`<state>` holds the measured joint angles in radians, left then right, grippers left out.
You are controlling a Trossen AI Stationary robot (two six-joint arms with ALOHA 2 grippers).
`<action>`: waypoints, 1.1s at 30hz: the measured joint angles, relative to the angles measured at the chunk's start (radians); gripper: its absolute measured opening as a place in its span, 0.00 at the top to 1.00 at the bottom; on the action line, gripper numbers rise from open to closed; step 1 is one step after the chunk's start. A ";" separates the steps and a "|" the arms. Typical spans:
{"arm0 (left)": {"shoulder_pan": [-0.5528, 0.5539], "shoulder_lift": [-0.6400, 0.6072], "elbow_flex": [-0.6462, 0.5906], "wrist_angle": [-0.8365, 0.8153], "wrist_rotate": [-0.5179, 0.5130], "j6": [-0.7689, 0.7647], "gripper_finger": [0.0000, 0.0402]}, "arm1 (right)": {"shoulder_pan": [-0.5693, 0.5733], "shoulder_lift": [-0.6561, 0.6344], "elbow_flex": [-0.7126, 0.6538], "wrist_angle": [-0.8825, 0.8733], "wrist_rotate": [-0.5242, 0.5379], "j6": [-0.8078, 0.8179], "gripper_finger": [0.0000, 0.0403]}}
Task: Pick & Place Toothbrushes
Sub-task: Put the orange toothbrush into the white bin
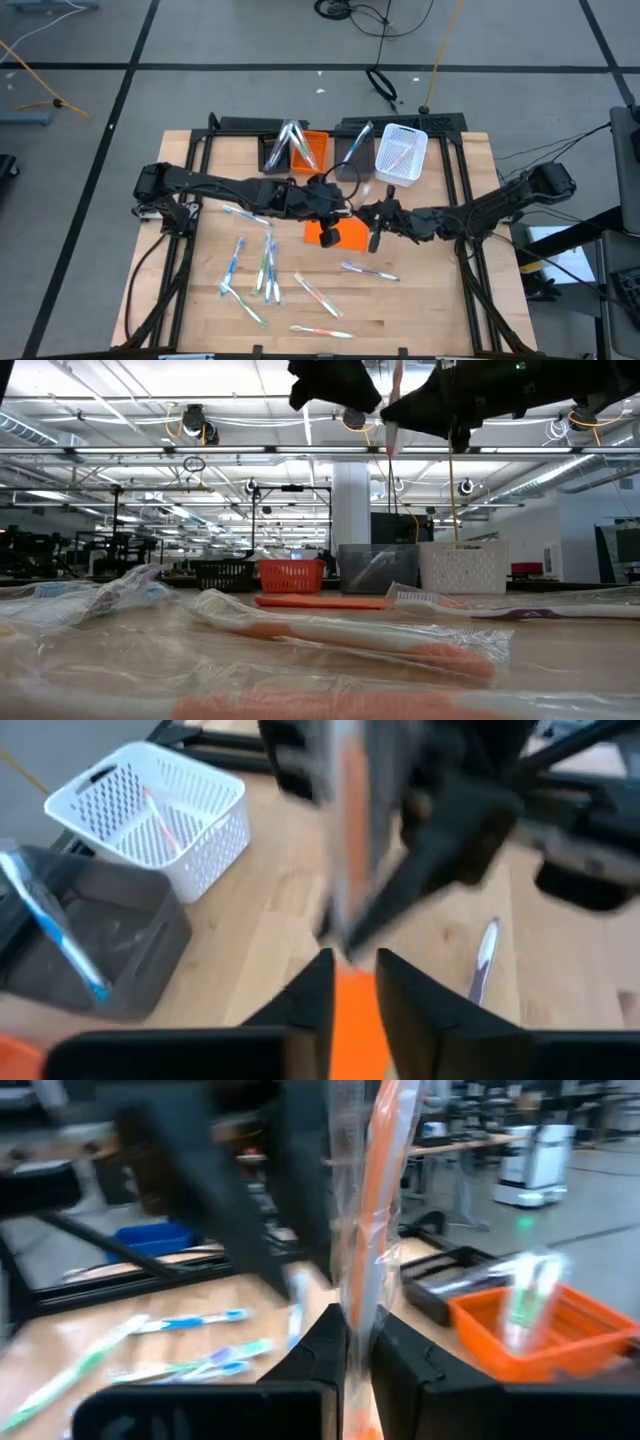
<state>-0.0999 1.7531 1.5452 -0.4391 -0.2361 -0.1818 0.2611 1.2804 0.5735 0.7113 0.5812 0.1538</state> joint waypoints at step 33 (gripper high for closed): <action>-0.179 0.000 0.000 -0.095 -0.001 -0.084 0.51 | -0.589 -0.272 0.000 -0.657 -0.095 0.300 0.96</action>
<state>-0.2787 1.7531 1.5448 -0.5346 -0.2371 -0.2653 -0.3283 1.0080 0.5732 0.0545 0.4864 0.4534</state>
